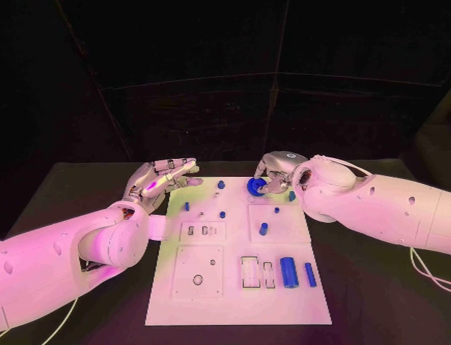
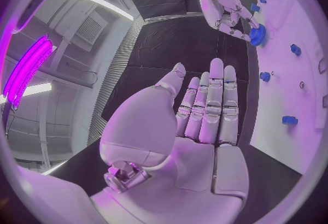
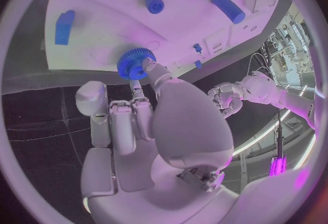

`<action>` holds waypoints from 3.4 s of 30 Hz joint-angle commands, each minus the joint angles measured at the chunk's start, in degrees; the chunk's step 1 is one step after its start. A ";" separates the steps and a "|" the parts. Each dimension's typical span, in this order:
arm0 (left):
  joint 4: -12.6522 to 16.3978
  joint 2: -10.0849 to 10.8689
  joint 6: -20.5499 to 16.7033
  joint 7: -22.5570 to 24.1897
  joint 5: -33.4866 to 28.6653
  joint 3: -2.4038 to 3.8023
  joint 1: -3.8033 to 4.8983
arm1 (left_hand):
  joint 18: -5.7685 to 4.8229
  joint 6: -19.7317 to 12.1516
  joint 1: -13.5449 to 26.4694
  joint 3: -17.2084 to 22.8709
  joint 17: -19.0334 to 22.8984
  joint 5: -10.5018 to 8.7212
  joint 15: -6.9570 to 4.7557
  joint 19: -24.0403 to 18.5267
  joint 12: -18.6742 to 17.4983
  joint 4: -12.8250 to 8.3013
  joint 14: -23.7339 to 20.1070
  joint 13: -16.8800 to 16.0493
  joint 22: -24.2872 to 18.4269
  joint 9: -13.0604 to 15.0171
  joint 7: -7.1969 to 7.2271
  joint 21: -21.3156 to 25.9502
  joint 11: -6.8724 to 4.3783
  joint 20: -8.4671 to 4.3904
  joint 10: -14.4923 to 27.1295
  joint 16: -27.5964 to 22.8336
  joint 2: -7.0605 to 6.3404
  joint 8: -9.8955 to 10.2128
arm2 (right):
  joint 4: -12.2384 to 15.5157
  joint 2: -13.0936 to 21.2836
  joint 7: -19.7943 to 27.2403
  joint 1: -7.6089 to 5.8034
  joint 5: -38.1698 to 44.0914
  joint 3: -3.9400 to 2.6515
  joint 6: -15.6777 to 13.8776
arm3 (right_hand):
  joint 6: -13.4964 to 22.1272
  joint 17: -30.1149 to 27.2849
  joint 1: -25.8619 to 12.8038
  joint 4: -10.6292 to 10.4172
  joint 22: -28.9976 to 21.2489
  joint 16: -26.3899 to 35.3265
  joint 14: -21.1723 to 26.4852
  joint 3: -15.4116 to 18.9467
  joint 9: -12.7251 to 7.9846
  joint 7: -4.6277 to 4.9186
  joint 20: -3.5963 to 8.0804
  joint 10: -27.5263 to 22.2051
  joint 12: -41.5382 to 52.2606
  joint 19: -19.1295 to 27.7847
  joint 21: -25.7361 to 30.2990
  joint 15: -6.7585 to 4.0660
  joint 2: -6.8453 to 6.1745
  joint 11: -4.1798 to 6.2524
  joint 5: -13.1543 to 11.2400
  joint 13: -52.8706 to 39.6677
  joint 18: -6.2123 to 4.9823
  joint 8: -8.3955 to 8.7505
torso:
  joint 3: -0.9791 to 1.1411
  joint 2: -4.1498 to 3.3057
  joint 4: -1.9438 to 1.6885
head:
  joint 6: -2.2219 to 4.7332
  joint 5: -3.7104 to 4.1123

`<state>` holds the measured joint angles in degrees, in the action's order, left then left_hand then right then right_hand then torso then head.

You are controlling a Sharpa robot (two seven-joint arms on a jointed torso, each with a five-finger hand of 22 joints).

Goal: Assemble the parts on the task board

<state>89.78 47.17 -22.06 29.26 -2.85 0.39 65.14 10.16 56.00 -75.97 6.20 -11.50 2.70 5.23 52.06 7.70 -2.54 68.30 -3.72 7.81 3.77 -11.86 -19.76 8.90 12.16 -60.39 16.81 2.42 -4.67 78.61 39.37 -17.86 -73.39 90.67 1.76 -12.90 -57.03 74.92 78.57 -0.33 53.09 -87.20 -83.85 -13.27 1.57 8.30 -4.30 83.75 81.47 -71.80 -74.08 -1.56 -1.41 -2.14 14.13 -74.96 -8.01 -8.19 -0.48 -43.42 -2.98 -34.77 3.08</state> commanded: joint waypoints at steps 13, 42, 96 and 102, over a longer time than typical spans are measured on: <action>0.13 -0.03 1.11 0.14 -0.37 0.04 0.08 | 0.37 0.00 0.43 0.35 -0.10 0.25 0.03 0.34 -0.36 -0.07 0.20 -0.02 -0.08 -0.05 -0.21 0.39 -0.16 -0.13 0.24 -0.41 0.09 0.22 | 1.36 -4.34 -1.85 -0.08 -0.12 -0.06 -5.42 | -1.70 8.76 -2.52 -2.56 0.05 -0.43 -4.93 -3.75 2.26 -0.76 -0.19 0.51 0.10 -0.51 -0.21 -0.09 -1.30 -0.37 0.38 -3.93 1.10 0.74 | -0.07 -0.05 -0.06 | -0.41 -0.41; -0.02 -0.20 0.75 0.21 0.02 0.04 0.09 | 0.37 -0.03 0.39 0.38 -0.12 0.25 0.04 0.35 -0.41 -0.12 0.19 -0.01 -0.11 -0.05 -0.23 0.42 -0.14 -0.12 0.28 -0.47 0.10 0.27 | -6.09 -13.23 -0.16 1.75 -0.65 -0.11 -1.08 | -0.78 8.64 -3.81 -2.85 -0.33 -0.40 -4.90 -4.53 2.18 -0.39 -0.38 0.29 -0.15 -0.25 -0.02 0.16 -1.91 -0.69 -0.74 -3.80 1.05 1.53 | 0.04 -0.03 0.07 | -0.93 -0.97; 0.06 0.22 0.78 0.02 0.02 0.05 0.11 | 0.37 -0.13 0.28 0.50 -0.22 0.25 0.07 0.38 -0.59 -0.31 0.19 0.00 -0.19 -0.06 -0.32 0.51 -0.08 -0.10 0.43 -0.67 0.09 0.42 | -2.02 -9.32 0.86 2.33 -2.33 -0.02 -8.56 | 5.43 8.86 -8.83 -11.86 -1.36 -0.56 -4.88 12.15 2.39 1.27 -1.98 -1.37 -1.71 0.52 0.29 1.78 -1.52 -2.46 -3.67 -2.58 0.86 4.15 | 0.16 -0.02 0.26 | -1.64 -1.21; -0.03 0.51 0.75 0.07 0.02 0.05 0.11 | 0.37 -0.13 0.28 0.50 -0.22 0.25 0.07 0.38 -0.59 -0.31 0.19 0.00 -0.19 -0.06 -0.32 0.51 -0.08 -0.10 0.43 -0.67 0.09 0.42 | 1.87 -4.02 5.89 2.35 -7.31 -0.02 -12.72 | 4.38 8.60 -7.01 -11.64 -1.72 -0.45 -4.81 13.52 2.54 1.00 -1.89 -1.37 -1.79 0.73 0.42 1.60 -0.99 -2.22 -1.40 -2.57 0.80 3.72 | 0.14 0.08 0.39 | -1.23 -1.11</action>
<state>89.69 47.62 -21.81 28.96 -3.05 0.39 65.16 10.16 56.00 -75.97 6.50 -11.66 2.70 5.23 52.06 7.49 -2.84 68.30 -3.72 7.68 3.77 -11.86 -19.53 8.90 12.16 -60.39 16.42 2.42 -4.45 79.78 34.65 -16.39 -70.93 87.27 1.77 -20.30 -52.30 74.94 71.00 -12.02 51.57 -87.52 -83.93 -0.06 4.03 9.31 -6.03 82.29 79.57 -71.27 -73.86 -0.19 -2.45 -4.41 12.54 -74.94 -8.02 -4.15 -0.34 -43.39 -2.70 -36.18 1.88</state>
